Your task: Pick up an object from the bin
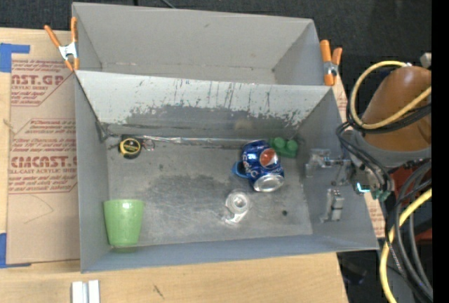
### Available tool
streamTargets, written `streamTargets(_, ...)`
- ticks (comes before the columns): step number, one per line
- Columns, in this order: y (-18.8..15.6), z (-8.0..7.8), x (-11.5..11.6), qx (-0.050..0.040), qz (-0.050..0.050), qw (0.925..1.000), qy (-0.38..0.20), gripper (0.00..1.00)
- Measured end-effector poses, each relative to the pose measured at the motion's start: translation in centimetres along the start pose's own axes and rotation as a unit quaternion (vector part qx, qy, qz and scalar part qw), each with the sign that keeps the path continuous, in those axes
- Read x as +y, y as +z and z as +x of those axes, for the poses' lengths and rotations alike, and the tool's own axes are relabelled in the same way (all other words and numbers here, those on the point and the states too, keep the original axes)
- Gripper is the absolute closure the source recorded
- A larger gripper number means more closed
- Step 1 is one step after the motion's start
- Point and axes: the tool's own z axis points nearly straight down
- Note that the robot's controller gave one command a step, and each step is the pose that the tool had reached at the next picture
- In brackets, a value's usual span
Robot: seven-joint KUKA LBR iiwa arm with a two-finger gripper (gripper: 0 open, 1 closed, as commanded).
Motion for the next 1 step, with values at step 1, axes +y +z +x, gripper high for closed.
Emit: streamTargets(1,7.99,-6.39,8.84,-0.0031,-0.003,1.0000,0.006,0.00)
